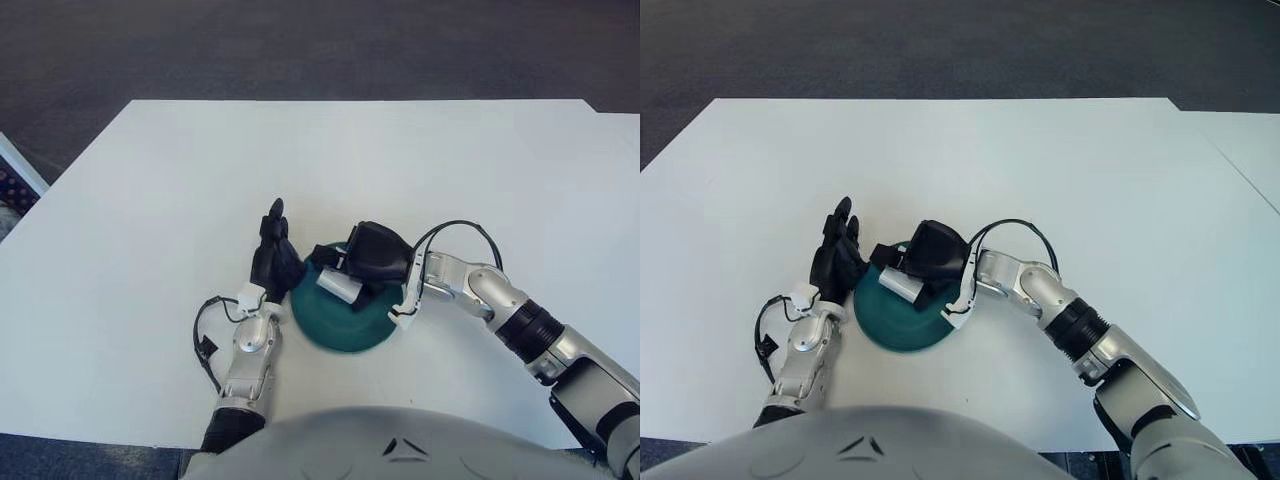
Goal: Put the charger into the plate.
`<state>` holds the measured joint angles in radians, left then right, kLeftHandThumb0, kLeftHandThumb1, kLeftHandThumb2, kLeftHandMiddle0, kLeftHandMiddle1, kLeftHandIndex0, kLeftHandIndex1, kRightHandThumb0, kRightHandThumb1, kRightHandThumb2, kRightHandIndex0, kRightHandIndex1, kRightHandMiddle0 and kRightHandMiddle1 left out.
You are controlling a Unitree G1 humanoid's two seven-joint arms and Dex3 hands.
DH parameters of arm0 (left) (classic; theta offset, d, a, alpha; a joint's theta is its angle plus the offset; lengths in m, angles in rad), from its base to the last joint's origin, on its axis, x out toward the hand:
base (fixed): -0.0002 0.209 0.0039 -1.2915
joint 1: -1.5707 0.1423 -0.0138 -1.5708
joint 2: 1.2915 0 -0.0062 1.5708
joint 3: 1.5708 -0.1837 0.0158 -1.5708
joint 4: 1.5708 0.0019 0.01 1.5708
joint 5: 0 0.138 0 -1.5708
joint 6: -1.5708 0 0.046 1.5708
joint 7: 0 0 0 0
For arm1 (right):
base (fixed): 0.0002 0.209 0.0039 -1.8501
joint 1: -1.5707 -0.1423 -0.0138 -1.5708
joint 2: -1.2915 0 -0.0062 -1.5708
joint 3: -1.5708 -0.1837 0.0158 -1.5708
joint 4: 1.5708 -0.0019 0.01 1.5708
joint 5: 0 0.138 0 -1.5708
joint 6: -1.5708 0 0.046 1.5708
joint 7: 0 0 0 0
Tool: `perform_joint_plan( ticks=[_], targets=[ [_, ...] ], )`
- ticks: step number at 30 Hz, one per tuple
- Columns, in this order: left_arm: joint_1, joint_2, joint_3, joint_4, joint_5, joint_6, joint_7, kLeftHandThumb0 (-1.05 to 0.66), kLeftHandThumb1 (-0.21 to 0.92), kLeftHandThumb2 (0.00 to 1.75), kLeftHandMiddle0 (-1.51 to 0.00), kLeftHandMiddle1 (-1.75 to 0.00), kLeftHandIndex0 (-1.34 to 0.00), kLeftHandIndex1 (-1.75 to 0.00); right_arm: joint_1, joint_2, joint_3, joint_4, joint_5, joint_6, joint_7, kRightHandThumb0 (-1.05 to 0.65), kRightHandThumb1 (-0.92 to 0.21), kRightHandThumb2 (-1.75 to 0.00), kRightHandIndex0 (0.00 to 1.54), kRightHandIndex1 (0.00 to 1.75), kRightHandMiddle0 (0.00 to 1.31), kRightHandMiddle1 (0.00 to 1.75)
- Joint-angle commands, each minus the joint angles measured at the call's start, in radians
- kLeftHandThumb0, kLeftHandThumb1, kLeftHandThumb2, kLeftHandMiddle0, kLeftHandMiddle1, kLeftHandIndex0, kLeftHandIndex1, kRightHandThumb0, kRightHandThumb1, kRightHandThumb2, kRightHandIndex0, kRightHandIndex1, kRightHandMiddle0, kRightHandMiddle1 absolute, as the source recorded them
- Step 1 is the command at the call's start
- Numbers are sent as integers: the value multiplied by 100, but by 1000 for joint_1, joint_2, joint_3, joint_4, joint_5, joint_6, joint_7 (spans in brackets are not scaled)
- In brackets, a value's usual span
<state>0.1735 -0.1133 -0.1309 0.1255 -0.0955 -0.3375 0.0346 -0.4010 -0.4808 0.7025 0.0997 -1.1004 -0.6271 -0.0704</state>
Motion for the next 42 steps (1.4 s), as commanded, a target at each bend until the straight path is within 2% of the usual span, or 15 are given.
perform_joint_plan(
  ticks=[1, 8, 15, 24, 26, 29, 31, 34, 37, 40, 41, 42],
  targets=[
    [20, -56, 6, 19, -29, 35, 7, -105, 92, 102, -6, 0, 0, -28, -8, -6, 11, 18, 20, -17, 51, -48, -86, -51, 119, 175, 86, 175],
    [18, -34, 0, 7, -3, 49, 24, -105, 92, 102, -9, -1, 0, -36, 0, 1, 29, 23, 41, -22, 144, -48, -85, -53, 119, 175, 90, 175],
    [11, -20, 1, 12, 32, 46, 39, -105, 92, 102, -14, -1, 0, -43, 14, 5, 43, 16, 41, -12, 192, -47, -85, -54, 117, 175, 86, 175],
    [4, -23, 9, 20, 24, 47, 34, -105, 92, 103, -17, -1, 0, -46, 17, 3, 51, -12, 55, 26, 317, -50, -91, -55, 110, 175, 76, 175],
    [1, -20, 13, 21, 25, 53, 36, -105, 92, 104, -17, -1, 0, -45, 20, 0, 50, -26, 53, 34, 334, -59, -92, -61, 90, 175, 53, 175],
    [-11, -9, 25, 35, 26, 60, 35, -105, 92, 104, -17, -1, 0, -44, 25, -11, 51, -43, 48, 41, 356, -66, -92, -66, 74, 175, 36, 175],
    [-30, 16, 45, 67, 41, 68, 43, -104, 92, 106, -17, -1, 0, -42, 44, -49, 49, -111, 50, 47, 430, -74, -92, -71, 61, 175, 23, 171],
    [-60, 45, 79, 140, 67, 72, 67, -103, 92, 108, -15, 0, 0, -39, 46, -80, 55, -197, 41, 66, 560, -81, -92, -76, 49, 175, 15, 163],
    [-75, 45, 91, 176, 86, 70, 83, -103, 92, 109, -15, 0, 0, -38, 50, -89, 55, -241, 32, 84, 626, -85, -92, -79, 43, 175, 12, 157],
    [-81, 31, 89, 184, 120, 80, 119, -104, 92, 110, -14, 0, 0, -39, 45, -98, 61, -315, -1, 116, 755, -88, -92, -84, 29, 175, 9, 129],
    [-86, 26, 88, 194, 126, 76, 125, -104, 92, 110, -14, 0, 0, -39, 39, -99, 66, -332, -10, 125, 800, -90, -92, -86, 23, 151, 8, 110],
    [-93, 24, 89, 204, 129, 72, 128, -105, 92, 110, -14, 0, 0, -39, 35, -98, 68, -340, -14, 130, 826, -93, -92, -91, 18, 103, 5, 80]
  ],
)
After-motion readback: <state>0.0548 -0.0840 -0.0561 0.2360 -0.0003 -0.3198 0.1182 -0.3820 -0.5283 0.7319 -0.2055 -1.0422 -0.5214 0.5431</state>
